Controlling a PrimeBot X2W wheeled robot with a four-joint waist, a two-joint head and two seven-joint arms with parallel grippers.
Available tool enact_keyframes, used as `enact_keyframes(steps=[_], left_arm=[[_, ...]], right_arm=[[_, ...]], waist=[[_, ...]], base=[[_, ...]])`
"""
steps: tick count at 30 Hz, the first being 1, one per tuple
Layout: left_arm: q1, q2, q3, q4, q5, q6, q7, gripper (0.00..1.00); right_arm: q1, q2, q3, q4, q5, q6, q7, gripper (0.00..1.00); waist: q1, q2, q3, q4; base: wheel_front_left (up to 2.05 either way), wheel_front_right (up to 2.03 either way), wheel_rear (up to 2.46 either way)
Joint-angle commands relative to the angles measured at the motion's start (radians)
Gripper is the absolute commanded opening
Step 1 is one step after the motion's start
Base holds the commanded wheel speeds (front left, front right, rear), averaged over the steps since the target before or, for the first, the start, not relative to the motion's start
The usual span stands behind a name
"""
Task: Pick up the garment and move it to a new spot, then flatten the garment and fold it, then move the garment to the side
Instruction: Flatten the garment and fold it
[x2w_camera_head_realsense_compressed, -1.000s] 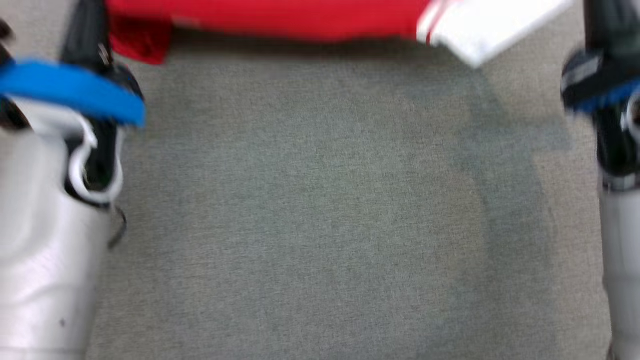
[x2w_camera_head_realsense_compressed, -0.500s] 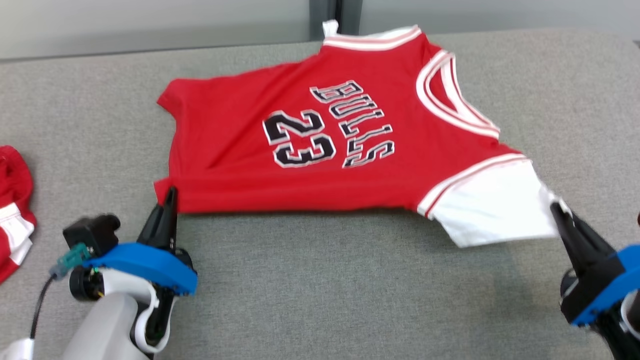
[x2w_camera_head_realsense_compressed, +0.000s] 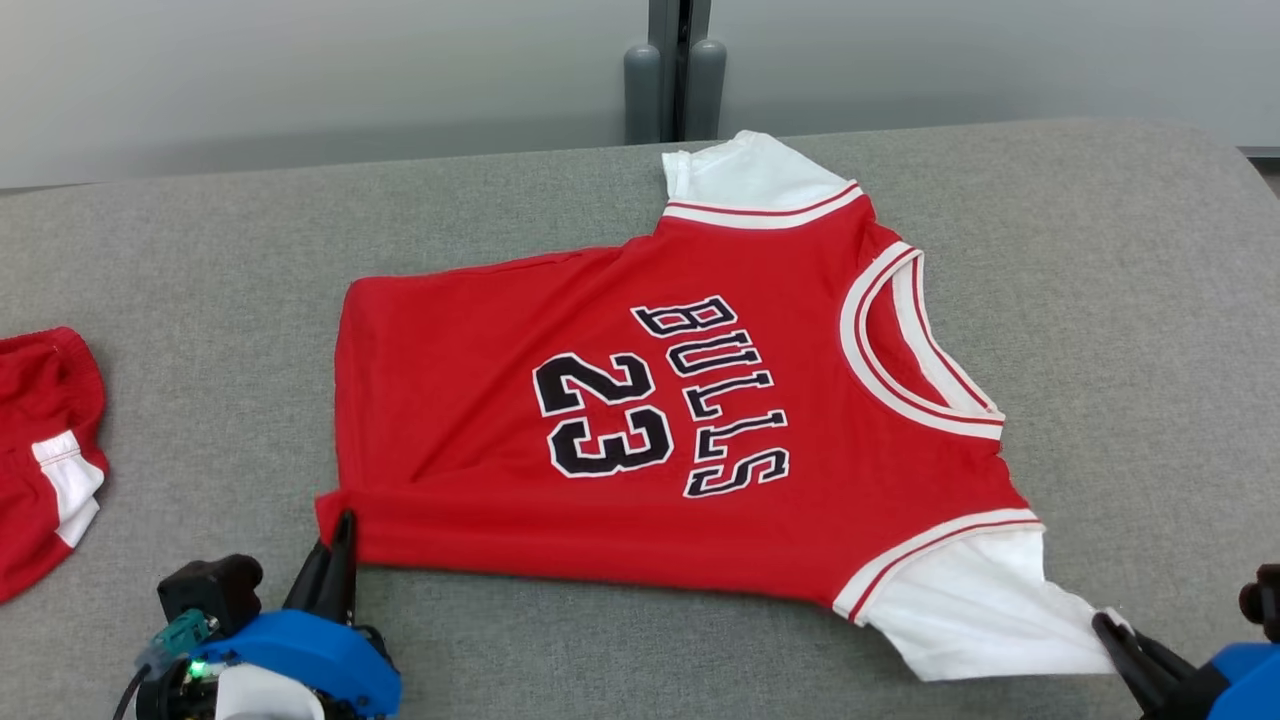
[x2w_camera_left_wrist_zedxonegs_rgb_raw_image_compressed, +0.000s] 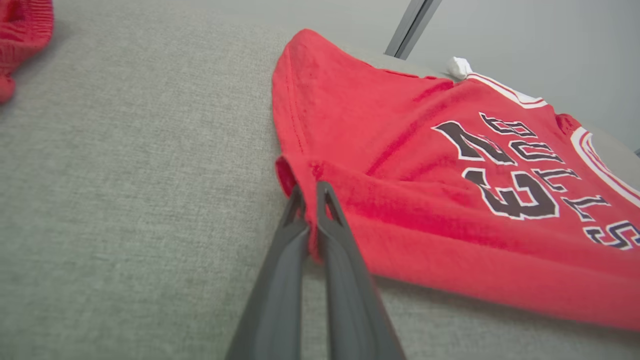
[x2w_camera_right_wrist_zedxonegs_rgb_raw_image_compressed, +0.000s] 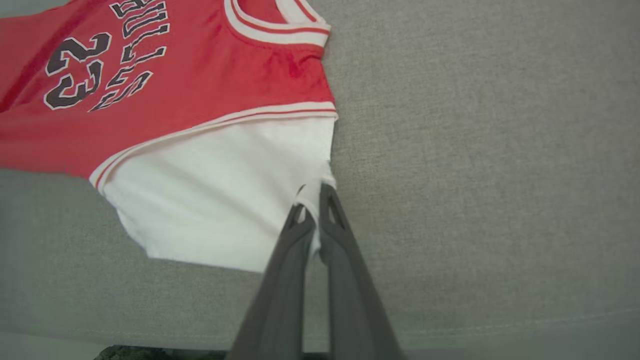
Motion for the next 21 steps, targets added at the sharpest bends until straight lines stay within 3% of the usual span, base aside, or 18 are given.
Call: enact_keyframes(steps=[1, 5, 11, 21], left_arm=[[0.024, 0.019, -0.006, -0.013, 0.008, 0.015, 0.013, 0.0], [0.077, 0.038, -0.011, -0.076, 0.005, 0.047, 0.054, 0.0], [0.083, 0.053, -0.026, -0.158, 0.012, 0.078, 0.107, 0.0], [-0.023, 0.05, -0.051, -0.191, 0.01, 0.117, 0.239, 0.0]], right_arm=[[0.025, -0.001, 0.001, 0.0, 0.01, 0.0, 0.01, 0.0], [0.028, -0.001, 0.011, -0.024, 0.006, 0.0, 0.003, 0.0], [-0.085, -0.001, 0.062, -0.033, -0.048, 0.0, -0.06, 0.0], [-0.383, -0.031, 0.127, 0.107, -0.112, 0.0, -0.106, 0.0]], waist=[[0.0001, 0.0003, -0.003, -0.003], [0.0001, 0.0003, -0.007, -0.006], [0.0001, 0.0003, -0.003, 0.001], [0.0001, 0.0003, 0.049, 0.045]], base=[[0.0, 0.0, 0.0], [0.0, 0.0, 0.0], [0.0, 0.0, 0.0], [0.0, 0.0, 0.0]])
